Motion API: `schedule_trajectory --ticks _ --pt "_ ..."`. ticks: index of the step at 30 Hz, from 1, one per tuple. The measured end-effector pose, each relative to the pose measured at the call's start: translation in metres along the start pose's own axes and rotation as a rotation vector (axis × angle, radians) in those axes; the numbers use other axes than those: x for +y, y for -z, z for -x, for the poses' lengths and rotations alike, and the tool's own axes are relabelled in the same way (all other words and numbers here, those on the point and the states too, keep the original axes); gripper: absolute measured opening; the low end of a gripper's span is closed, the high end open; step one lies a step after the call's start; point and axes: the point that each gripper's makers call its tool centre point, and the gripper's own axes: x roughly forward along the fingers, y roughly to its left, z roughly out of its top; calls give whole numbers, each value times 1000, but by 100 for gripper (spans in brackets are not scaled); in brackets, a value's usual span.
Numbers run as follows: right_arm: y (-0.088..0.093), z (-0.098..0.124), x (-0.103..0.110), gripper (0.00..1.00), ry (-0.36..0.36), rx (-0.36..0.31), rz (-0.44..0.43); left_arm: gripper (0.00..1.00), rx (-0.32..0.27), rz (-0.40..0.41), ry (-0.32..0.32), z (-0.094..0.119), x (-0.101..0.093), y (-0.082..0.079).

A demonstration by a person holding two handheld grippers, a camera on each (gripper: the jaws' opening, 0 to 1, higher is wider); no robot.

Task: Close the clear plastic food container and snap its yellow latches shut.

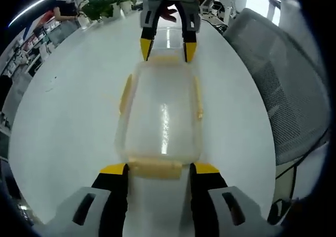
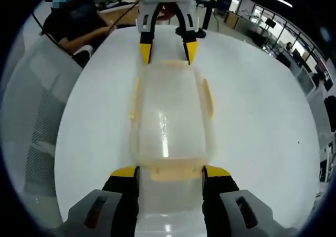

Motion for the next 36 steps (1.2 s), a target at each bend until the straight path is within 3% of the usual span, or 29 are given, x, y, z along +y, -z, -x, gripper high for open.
schedule_trajectory --ticks 7,9,11,19,25,31,36 --pt "0 -1 0 46 -4 15 -10 46 3 -1 15 -1 0 -1" --pt "2 0 0 39 -7 23 -2 46 7 -8 22 -1 0 0" --pt "1 0 2 39 -21 17 28 39 12 -3 44 0 -4 0" --pt "1 -3 1 39 -23 44 18 39 23 -6 15 -3 -5 1" --pt "3 -5 0 40 -70 59 10 39 25 -5 28 -3 -4 2" --pt "3 -5 2 40 -77 51 12 39 69 -5 36 -4 -6 0" --pt "2 -4 2 40 -80 53 13 39 73 -17 50 -3 -6 1"
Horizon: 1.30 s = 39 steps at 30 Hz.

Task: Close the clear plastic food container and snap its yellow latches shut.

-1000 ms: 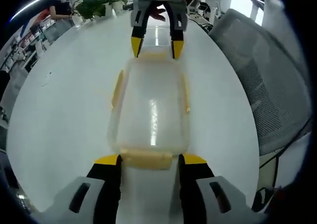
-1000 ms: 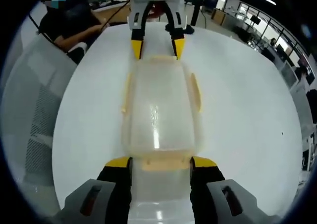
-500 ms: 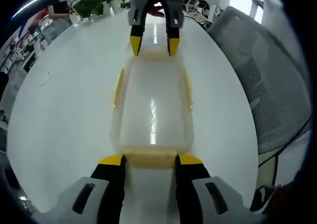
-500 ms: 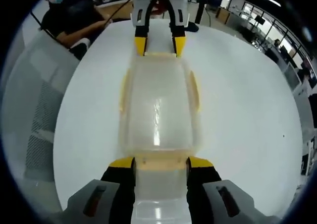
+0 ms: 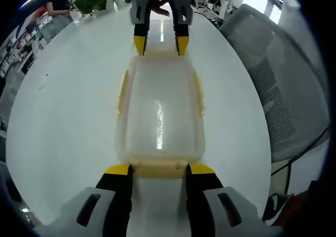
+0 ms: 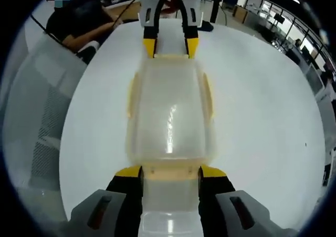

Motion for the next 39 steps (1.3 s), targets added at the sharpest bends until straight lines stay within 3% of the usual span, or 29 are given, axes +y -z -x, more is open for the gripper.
schedule_trajectory --ticks 15,24,39 --pt "-1 -2 1 41 0 25 -12 39 55 -4 12 -1 0 2" --pt "-2 -3 1 40 0 18 -11 39 11 -2 7 0 -1 5" --pt "-3 -2 5 40 -1 9 -23 39 -7 27 1 1 -5 4"
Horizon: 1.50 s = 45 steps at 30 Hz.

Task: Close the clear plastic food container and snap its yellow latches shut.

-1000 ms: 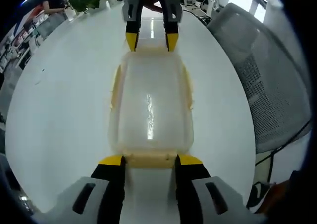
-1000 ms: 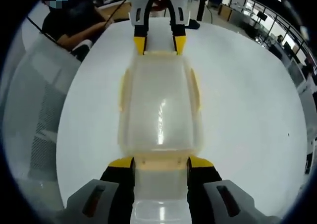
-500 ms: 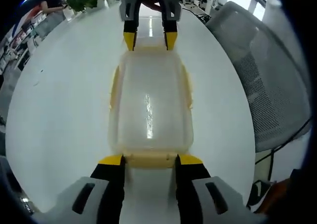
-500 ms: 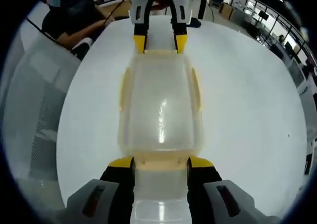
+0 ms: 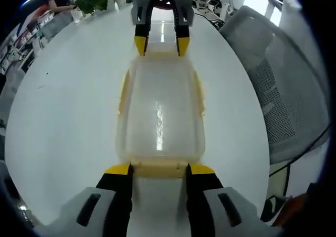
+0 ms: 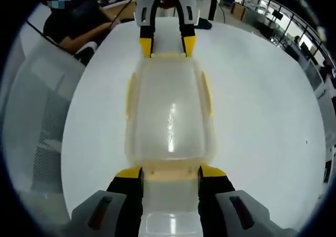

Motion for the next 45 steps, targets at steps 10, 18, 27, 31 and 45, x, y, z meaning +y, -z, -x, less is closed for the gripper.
schedule_trajectory --ticks 10,18,27,31,45 --pt "-3 7 7 40 -9 -11 8 39 8 7 -1 10 -8 -3" --pt "-5 14 8 40 4 -15 20 39 -5 9 -22 18 -11 -9" --pt "-6 30 9 40 26 -18 33 39 -10 10 -30 28 -11 -18" --pt "-5 38 8 40 41 -22 35 39 -12 1 -44 31 -11 -24" --pt "9 62 3 40 74 -13 48 39 -45 -11 -80 35 -9 -51"
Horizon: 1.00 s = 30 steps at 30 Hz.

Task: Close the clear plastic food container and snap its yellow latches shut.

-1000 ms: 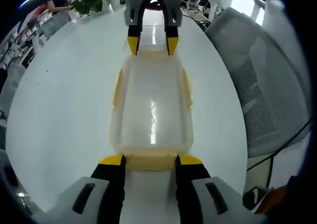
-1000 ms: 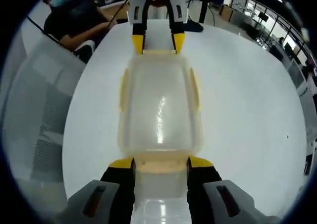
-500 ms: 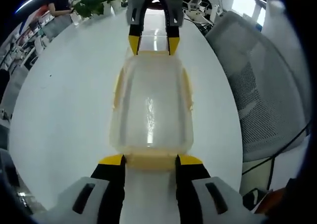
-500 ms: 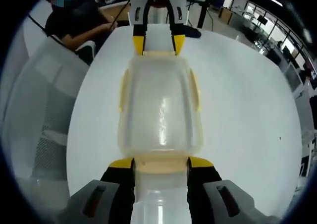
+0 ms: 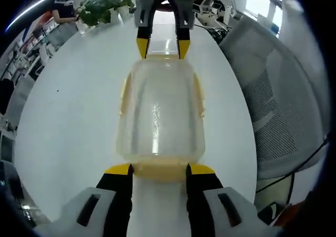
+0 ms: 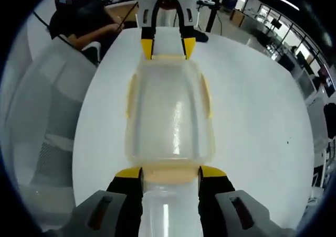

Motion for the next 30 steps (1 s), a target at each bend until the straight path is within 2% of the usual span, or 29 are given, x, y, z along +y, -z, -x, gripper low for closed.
schedule_trajectory --ticks 10,20,30 --pt "8 13 -1 40 -4 3 -4 39 -13 -5 -4 6 -1 -20" --pt "12 23 -1 40 -1 -12 -8 39 -24 -16 -5 11 1 -27" --pt "32 31 -5 40 1 -2 -14 39 -31 -16 -4 3 5 -47"
